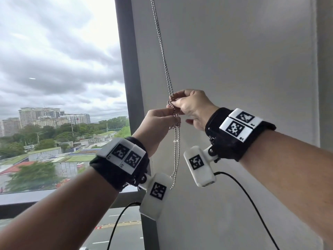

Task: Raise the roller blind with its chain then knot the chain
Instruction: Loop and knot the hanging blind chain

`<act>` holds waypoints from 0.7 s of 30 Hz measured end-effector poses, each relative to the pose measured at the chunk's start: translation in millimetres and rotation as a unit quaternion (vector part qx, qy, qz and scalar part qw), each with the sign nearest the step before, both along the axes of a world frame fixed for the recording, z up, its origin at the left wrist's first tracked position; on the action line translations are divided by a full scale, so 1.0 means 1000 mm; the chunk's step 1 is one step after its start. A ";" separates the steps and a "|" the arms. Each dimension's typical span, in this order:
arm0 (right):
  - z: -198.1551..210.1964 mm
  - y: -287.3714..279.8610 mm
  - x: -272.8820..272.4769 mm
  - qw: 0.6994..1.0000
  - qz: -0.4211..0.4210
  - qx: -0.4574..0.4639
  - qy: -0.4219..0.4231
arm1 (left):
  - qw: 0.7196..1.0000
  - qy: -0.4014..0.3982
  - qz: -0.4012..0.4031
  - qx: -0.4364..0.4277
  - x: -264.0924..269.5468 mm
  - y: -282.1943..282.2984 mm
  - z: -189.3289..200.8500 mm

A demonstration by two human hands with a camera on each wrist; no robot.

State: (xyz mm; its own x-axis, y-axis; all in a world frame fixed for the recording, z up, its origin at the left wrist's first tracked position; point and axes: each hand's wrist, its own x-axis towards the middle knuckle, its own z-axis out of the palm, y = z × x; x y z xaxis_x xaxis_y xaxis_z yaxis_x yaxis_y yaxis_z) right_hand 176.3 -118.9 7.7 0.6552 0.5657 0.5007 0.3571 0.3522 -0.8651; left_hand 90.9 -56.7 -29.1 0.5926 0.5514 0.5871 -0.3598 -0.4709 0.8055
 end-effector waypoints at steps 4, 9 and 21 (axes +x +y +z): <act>0.000 0.007 0.006 0.999 -0.031 0.018 0.007 | 0.994 -0.003 0.108 0.026 0.001 0.003 0.000; -0.001 0.014 0.008 0.998 -0.019 0.038 0.048 | 0.988 0.002 0.151 0.015 -0.007 0.004 0.008; 0.004 0.011 0.004 0.999 0.001 0.025 0.043 | 0.996 -0.063 0.023 -0.057 0.001 0.012 0.010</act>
State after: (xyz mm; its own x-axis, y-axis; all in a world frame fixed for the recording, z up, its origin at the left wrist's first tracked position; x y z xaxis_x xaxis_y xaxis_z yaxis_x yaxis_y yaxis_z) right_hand 180.7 -108.0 11.6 0.6964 0.5417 0.4707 0.2819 0.3967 -0.8736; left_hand 92.1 -45.1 -19.6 0.4908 0.6442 0.5866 -0.4411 -0.3969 0.8049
